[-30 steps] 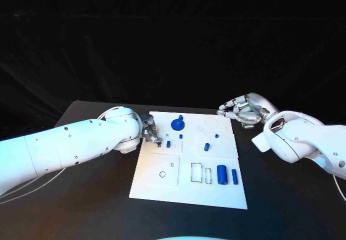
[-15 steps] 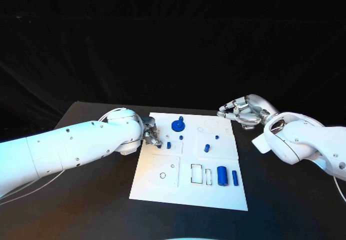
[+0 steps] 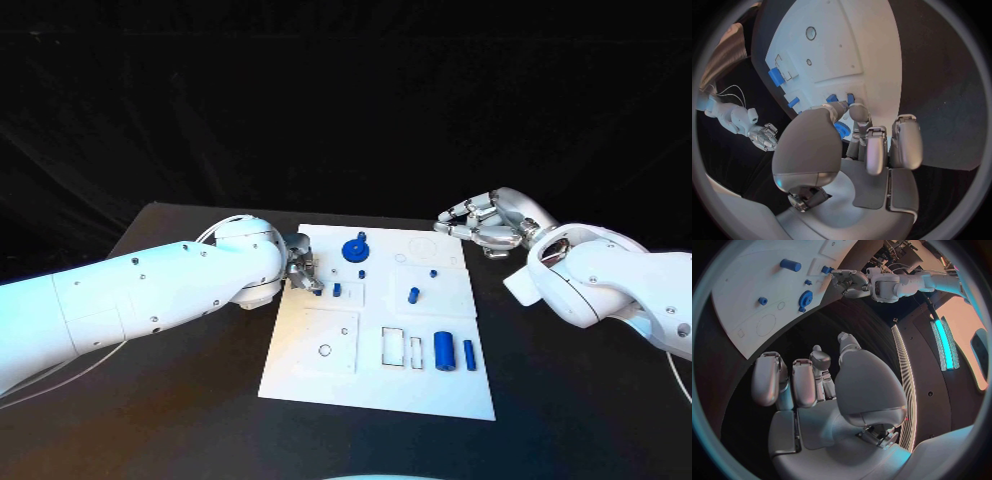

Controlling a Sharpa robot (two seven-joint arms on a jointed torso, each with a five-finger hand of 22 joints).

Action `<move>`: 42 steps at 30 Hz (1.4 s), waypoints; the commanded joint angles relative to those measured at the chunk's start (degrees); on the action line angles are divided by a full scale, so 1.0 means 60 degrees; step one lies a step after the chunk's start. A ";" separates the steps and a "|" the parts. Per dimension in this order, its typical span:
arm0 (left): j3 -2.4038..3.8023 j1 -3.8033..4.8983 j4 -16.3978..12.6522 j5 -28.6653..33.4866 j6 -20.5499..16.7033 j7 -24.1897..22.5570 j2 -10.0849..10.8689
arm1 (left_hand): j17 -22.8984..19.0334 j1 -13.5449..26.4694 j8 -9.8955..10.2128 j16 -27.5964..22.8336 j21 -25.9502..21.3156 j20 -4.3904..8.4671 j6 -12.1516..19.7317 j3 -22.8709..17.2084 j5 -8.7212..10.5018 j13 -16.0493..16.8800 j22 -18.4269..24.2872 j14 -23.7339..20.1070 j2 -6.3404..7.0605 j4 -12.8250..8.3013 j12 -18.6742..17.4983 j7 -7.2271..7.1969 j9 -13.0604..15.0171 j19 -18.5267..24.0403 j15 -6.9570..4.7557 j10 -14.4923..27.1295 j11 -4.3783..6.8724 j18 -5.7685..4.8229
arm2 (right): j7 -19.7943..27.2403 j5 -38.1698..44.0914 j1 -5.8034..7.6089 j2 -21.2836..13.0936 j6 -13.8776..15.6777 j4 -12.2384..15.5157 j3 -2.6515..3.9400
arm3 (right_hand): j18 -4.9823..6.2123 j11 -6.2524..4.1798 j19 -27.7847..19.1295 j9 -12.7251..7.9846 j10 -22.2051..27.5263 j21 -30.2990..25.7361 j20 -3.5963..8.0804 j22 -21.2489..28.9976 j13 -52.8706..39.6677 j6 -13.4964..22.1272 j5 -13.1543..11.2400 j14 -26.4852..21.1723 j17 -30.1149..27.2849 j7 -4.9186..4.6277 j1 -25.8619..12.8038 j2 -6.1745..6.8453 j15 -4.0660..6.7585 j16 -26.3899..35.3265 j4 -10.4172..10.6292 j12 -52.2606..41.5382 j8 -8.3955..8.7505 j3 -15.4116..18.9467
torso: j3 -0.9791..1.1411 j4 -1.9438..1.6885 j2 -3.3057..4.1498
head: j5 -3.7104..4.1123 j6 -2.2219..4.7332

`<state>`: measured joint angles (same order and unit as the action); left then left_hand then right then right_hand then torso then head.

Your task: Assemble the parts on the task board

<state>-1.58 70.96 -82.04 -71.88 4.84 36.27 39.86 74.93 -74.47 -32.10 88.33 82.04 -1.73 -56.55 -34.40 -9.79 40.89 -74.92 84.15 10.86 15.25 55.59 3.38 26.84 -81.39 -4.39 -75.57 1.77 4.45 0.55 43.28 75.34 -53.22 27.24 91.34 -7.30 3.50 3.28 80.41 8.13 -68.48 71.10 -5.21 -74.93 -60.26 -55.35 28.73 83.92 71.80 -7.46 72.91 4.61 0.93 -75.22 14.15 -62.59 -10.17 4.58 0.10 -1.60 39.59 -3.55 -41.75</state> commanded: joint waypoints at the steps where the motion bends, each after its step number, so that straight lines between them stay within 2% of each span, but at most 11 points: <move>1: -0.0005 -0.0013 -0.0012 -0.0066 0.0234 0.0015 -0.0043 | 0.2229 -0.0007 -0.0059 0.0060 0.0037 0.0014 -0.0128 -0.1483 -0.0047 0.0040 -0.0211 0.0889 -0.0035 -0.1437 0.0056 -0.0141 0.0012 -0.0041 -0.0063 -0.0089 0.0003 -0.0192 | 0.0057 0.0094 -0.0007 0.0006 -0.0093 0.0008 0.0000 | 0.0124 -0.0045 0.0016 -0.0016 0.0017 -0.0007 0.0039 -0.0767 -0.0002 -0.0047 0.0032 0.0310 0.0016 -0.0046 0.0009 -0.0095 0.0049 0.0011 -0.0014 -0.0061 -0.0060 0.0054 | 0.0000 0.0001 0.0003 | -0.0014 -0.0009; 4: -0.0006 -0.0015 0.0011 -0.0044 0.0305 0.0009 -0.0068 | 0.2228 0.0207 -0.0081 0.0060 0.0038 0.0015 -0.0156 -0.1473 -0.0035 0.0096 -0.0217 0.0889 0.0012 -0.1394 0.0092 -0.0169 0.0022 -0.0042 -0.0067 -0.0145 0.0015 -0.0193 | 0.0057 0.0094 -0.0007 0.0006 -0.0094 0.0009 0.0000 | 0.0124 -0.0045 0.0016 -0.0016 0.0017 -0.0007 0.0039 -0.0767 -0.0002 -0.0047 0.0032 0.0310 0.0016 -0.0046 0.0009 -0.0095 0.0049 0.0011 -0.0014 -0.0061 -0.0060 0.0054 | -0.0001 0.0007 0.0007 | -0.0022 -0.0022; 9: -0.0008 -0.0024 0.0054 -0.0011 0.0360 0.0004 -0.0088 | 0.2228 0.0782 -0.0127 0.0060 0.0044 0.0024 -0.0220 -0.1194 -0.0013 0.0143 -0.0240 0.0889 0.0181 -0.1107 0.0116 -0.0266 0.0037 -0.0053 -0.0105 -0.0207 0.0078 -0.0197 | 0.0057 0.0083 -0.0007 -0.0002 -0.0091 0.0016 0.0000 | 0.0124 -0.0046 0.0018 -0.0016 0.0018 -0.0005 0.0040 -0.0768 0.0002 -0.0047 0.0035 0.0311 0.0013 -0.0046 0.0009 -0.0099 0.0049 0.0014 -0.0011 -0.0060 -0.0062 0.0059 | -0.0001 0.0005 0.0007 | -0.0001 -0.0044; 14: -0.0010 -0.0035 0.0106 0.0028 0.0364 0.0001 -0.0108 | 0.2231 0.0983 -0.0143 0.0062 0.0048 0.0043 -0.0267 -0.1029 -0.0008 0.0174 -0.0255 0.0890 0.0218 -0.0961 0.0132 -0.0305 0.0034 -0.0061 -0.0135 -0.0225 0.0109 -0.0200 | 0.0055 0.0059 -0.0007 -0.0011 -0.0083 0.0030 0.0000 | 0.0123 -0.0047 0.0021 -0.0016 0.0018 -0.0003 0.0041 -0.0770 0.0006 -0.0047 0.0038 0.0311 0.0009 -0.0045 0.0008 -0.0103 0.0050 0.0017 -0.0007 -0.0058 -0.0064 0.0064 | 0.0006 0.0001 0.0004 | 0.0016 -0.0034; 21: -0.0011 -0.0050 0.0160 0.0048 0.0415 0.0004 -0.0135 | 0.2233 0.1261 -0.0160 0.0063 0.0074 0.0079 -0.0365 -0.0658 -0.0002 0.0281 -0.0311 0.0891 0.0275 -0.0686 0.0208 -0.0357 0.0014 -0.0097 -0.0173 -0.0272 0.0151 -0.0213 | 0.0048 0.0049 -0.0007 -0.0026 -0.0076 0.0044 0.0000 | 0.0123 -0.0047 0.0021 -0.0016 0.0018 -0.0003 0.0041 -0.0770 0.0006 -0.0047 0.0038 0.0311 0.0009 -0.0045 0.0008 -0.0103 0.0050 0.0017 -0.0007 -0.0058 -0.0064 0.0064 | 0.0005 0.0007 -0.0002 | 0.0018 -0.0078; 24: -0.0011 -0.0054 0.0169 0.0051 0.0399 0.0006 -0.0142 | 0.2235 0.1329 -0.0166 0.0064 0.0090 0.0093 -0.0405 -0.0479 0.0001 0.0325 -0.0344 0.0891 0.0286 -0.0593 0.0243 -0.0373 0.0005 -0.0119 -0.0186 -0.0291 0.0164 -0.0220 | 0.0045 0.0048 -0.0007 -0.0034 -0.0072 0.0045 0.0000 | 0.0123 -0.0047 0.0021 -0.0016 0.0018 -0.0003 0.0041 -0.0770 0.0006 -0.0047 0.0038 0.0311 0.0009 -0.0045 0.0008 -0.0103 0.0050 0.0017 -0.0007 -0.0058 -0.0064 0.0064 | 0.0002 0.0004 -0.0007 | 0.0019 -0.0104; 35: -0.0012 -0.0060 0.0206 0.0053 0.0298 0.0007 -0.0150 | 0.2236 0.1417 -0.0153 0.0065 0.0098 0.0115 -0.0454 -0.0109 0.0000 0.0348 -0.0365 0.0892 0.0272 -0.0391 0.0254 -0.0387 -0.0028 -0.0134 -0.0202 -0.0291 0.0176 -0.0225 | 0.0039 0.0052 -0.0006 -0.0050 -0.0059 0.0062 0.0000 | 0.0127 -0.0047 0.0013 -0.0016 0.0020 -0.0021 0.0041 -0.0761 0.0011 -0.0046 0.0041 0.0310 0.0000 -0.0045 0.0006 -0.0108 0.0051 0.0026 -0.0001 -0.0055 -0.0065 0.0071 | 0.0003 0.0002 -0.0005 | 0.0027 -0.0078; 42: -0.0012 -0.0061 0.0233 0.0054 0.0303 0.0009 -0.0167 | 0.2239 0.1471 -0.0130 0.0067 0.0113 0.0130 -0.0513 0.0420 -0.0002 0.0408 -0.0401 0.0893 0.0260 -0.0142 0.0292 -0.0397 -0.0074 -0.0158 -0.0213 -0.0303 0.0185 -0.0233 | 0.0034 0.0089 -0.0006 -0.0051 -0.0053 0.0059 0.0000 | 0.0126 -0.0048 0.0015 -0.0016 0.0020 -0.0020 0.0042 -0.0763 0.0012 -0.0046 0.0043 0.0310 -0.0001 -0.0045 0.0003 -0.0110 0.0051 0.0028 0.0003 -0.0055 -0.0066 0.0076 | 0.0001 0.0001 -0.0010 | 0.0024 -0.0093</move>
<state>-1.58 70.75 -80.61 -71.98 5.63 36.35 39.02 74.91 -66.23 -32.85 88.54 82.54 -1.11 -59.51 -32.23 -9.63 43.29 -74.95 83.97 12.31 14.38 57.22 0.82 26.44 -82.01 -5.43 -77.59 3.19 3.94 0.52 43.23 75.33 -53.53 27.25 91.61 -7.30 3.50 3.29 80.42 8.13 -68.49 71.10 -5.21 -74.91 -60.25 -55.35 28.72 83.92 71.79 -7.46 72.91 4.61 0.93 -75.22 14.15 -62.58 -10.17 4.57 0.10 -1.59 39.56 -3.39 -42.25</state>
